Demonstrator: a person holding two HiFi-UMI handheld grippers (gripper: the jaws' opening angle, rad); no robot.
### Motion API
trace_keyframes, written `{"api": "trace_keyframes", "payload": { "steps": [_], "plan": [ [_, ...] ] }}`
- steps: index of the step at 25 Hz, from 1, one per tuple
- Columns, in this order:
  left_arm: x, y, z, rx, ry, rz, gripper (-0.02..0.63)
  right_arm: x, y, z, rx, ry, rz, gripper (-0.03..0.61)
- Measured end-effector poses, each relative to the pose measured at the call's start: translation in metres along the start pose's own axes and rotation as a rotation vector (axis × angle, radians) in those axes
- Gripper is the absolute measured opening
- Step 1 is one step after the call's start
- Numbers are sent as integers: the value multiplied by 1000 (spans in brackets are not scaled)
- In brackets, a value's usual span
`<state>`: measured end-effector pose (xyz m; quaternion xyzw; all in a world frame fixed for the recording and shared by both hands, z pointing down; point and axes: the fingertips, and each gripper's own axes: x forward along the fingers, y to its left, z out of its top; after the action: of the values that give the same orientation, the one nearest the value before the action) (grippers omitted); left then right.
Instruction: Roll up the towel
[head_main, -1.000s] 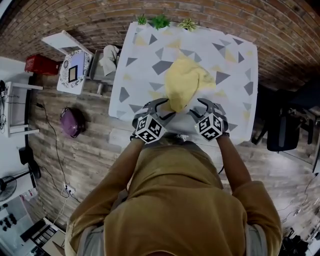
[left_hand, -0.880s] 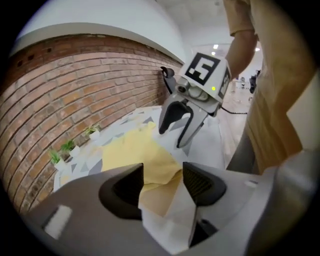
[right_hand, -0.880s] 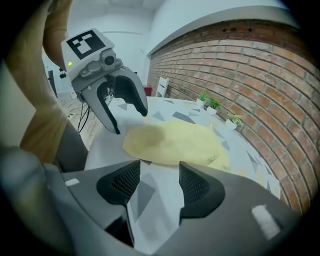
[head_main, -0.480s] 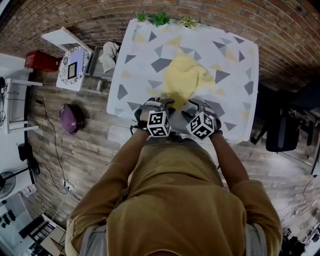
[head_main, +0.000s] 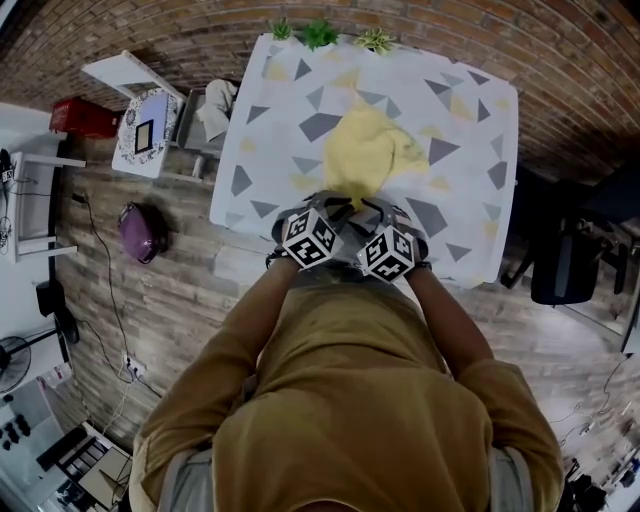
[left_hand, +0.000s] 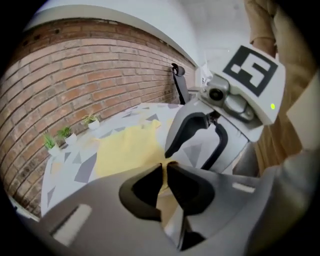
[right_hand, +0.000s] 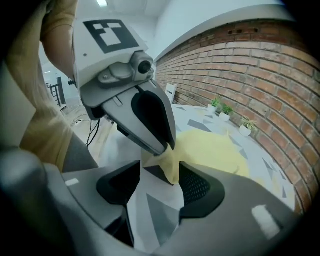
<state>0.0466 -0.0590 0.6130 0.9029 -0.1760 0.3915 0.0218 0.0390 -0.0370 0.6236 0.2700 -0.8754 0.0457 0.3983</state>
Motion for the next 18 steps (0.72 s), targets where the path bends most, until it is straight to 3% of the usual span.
{"api": "trace_keyframes", "payload": {
  "steps": [4, 10, 18],
  "plan": [
    [-10, 6, 15, -85, -68, 9, 89, 4, -12, 6, 62, -36, -78, 240],
    [-27, 8, 31, -108, -153, 23, 87, 1, -27, 7, 105, -71, -160, 136],
    [-44, 20, 24, -111, -160, 62, 86, -4, -47, -2, 155, -77, -218, 63]
  ]
}}
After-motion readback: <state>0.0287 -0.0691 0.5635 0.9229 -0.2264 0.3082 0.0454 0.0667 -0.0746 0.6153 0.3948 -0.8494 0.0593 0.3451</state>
